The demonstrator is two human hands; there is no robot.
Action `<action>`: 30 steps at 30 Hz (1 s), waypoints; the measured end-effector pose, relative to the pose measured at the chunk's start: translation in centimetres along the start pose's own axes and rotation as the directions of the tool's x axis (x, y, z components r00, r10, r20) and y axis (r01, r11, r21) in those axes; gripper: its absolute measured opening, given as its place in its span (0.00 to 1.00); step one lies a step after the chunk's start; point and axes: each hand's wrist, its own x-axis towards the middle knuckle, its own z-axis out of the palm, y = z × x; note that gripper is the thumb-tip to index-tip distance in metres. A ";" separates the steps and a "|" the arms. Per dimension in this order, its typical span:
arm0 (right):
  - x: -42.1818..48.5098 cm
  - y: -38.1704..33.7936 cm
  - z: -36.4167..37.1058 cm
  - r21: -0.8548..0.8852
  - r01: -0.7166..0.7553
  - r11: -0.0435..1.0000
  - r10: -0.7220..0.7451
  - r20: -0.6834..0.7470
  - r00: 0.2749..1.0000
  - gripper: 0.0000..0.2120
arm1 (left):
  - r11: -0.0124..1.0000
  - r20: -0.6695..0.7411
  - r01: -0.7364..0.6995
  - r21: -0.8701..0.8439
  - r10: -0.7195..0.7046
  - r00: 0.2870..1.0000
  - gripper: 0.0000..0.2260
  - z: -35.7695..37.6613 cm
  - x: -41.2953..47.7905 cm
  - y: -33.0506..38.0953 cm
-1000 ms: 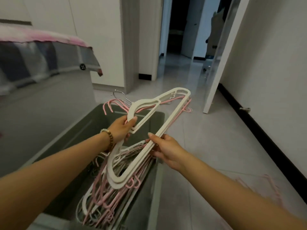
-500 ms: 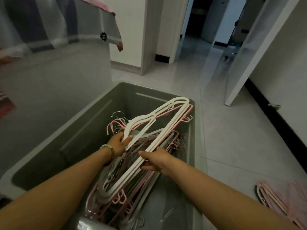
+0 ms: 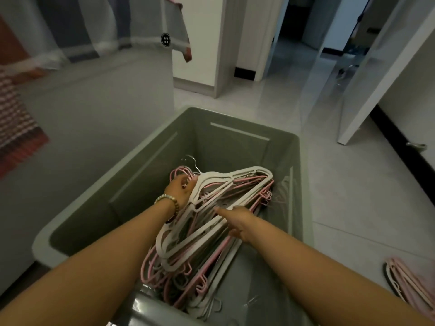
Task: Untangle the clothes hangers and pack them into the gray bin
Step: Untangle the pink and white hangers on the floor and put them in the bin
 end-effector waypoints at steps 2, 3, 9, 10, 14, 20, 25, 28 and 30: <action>-0.8 -0.7 -0.6 0.019 0.079 0.997 -0.079 0.007 0.997 0.20 | 0.998 -0.019 -0.056 -0.011 0.055 0.998 0.23 0.0 -0.6 0.9; -1.4 -1.1 -0.9 0.042 0.108 0.993 -0.109 0.020 0.994 0.20 | 0.995 -0.032 -0.093 -0.027 0.092 0.995 0.23 0.2 -1.0 1.4; -6.3 -2.9 -7.2 0.211 0.296 0.932 -0.325 0.122 0.938 0.21 | 0.918 -0.122 -0.381 -0.111 0.368 0.922 0.18 2.9 -4.3 7.5; -7.3 -2.9 -9.1 0.249 0.324 0.913 -0.363 0.130 0.923 0.18 | 0.900 -0.115 -0.419 -0.124 0.406 0.907 0.17 3.6 -4.9 8.7; -10.7 -0.7 -18.2 0.263 0.450 0.853 -0.477 0.046 0.878 0.20 | 0.838 -0.033 -0.530 -0.130 0.531 0.847 0.16 7.8 -7.3 13.2; -12.4 9.5 -30.8 0.125 0.387 0.914 -0.353 -0.229 0.907 0.17 | 0.744 0.160 -0.667 -0.022 0.662 0.733 0.17 16.4 -10.0 18.8; -12.9 20.1 -38.2 0.048 0.224 0.973 -0.182 -0.432 0.883 0.16 | 0.824 0.396 -0.567 0.012 0.517 0.759 0.20 26.0 -11.9 18.8; -13.2 25.5 -41.1 -0.028 0.115 0.993 -0.112 -0.534 0.838 0.22 | 0.884 0.480 -0.463 0.069 0.378 0.792 0.20 31.5 -13.5 16.5; -13.2 28.6 -42.7 -0.033 0.055 0.998 -0.064 -0.602 0.796 0.25 | 0.928 0.510 -0.364 0.077 0.278 0.814 0.19 34.7 -14.4 14.6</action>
